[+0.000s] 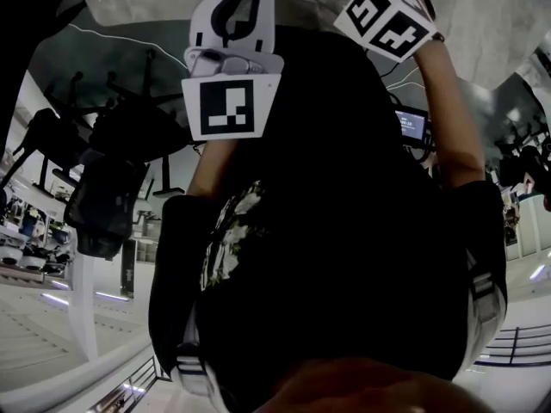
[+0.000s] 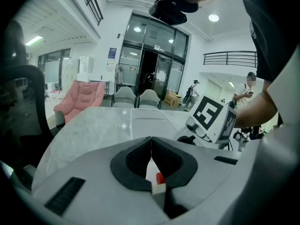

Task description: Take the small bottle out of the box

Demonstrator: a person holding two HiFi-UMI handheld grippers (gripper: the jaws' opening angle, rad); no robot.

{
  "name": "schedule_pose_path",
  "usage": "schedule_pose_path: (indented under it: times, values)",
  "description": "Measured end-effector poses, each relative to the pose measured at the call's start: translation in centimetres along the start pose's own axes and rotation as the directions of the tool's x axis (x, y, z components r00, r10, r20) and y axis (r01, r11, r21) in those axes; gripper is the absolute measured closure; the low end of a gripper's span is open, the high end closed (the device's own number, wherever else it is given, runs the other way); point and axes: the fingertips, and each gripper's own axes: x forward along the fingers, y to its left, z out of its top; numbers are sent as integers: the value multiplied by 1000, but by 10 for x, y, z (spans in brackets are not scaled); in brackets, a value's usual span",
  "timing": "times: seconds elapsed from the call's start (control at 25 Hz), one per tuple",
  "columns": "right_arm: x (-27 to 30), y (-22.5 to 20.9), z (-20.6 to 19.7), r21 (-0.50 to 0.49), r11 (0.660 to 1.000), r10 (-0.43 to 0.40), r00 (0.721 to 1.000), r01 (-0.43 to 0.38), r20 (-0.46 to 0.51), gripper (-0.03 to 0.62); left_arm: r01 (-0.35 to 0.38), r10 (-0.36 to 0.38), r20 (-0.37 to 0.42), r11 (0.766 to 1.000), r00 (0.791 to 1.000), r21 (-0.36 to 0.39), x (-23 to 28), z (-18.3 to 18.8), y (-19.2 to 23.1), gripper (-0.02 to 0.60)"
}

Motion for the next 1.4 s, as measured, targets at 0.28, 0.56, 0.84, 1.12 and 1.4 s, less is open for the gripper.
schedule_pose_path:
  times: [0.28, 0.56, 0.84, 1.12, 1.4]
  values:
    - [15, -17, 14, -6, 1000, 11, 999, -12, -36, 396, -38, 38, 0, 999, 999, 0, 1, -5, 8, 568]
    - [32, -20, 12, 4, 999, 32, 994, -32, -106, 456, -52, 52, -4, 998, 999, -26, -4, -15, 17, 568]
    - [29, -16, 12, 24, 1000, 0, 997, 2, -79, 451, -49, 49, -3, 998, 999, -25, -5, -19, 18, 568]
    - [30, -13, 11, 44, 999, -20, 997, 24, -69, 456, -54, 54, 3, 999, 999, -3, -4, -15, 11, 568]
    - [33, -10, 10, 62, 997, -35, 997, 40, -67, 457, -30, 30, -1, 999, 1000, 28, -11, -4, -4, 568]
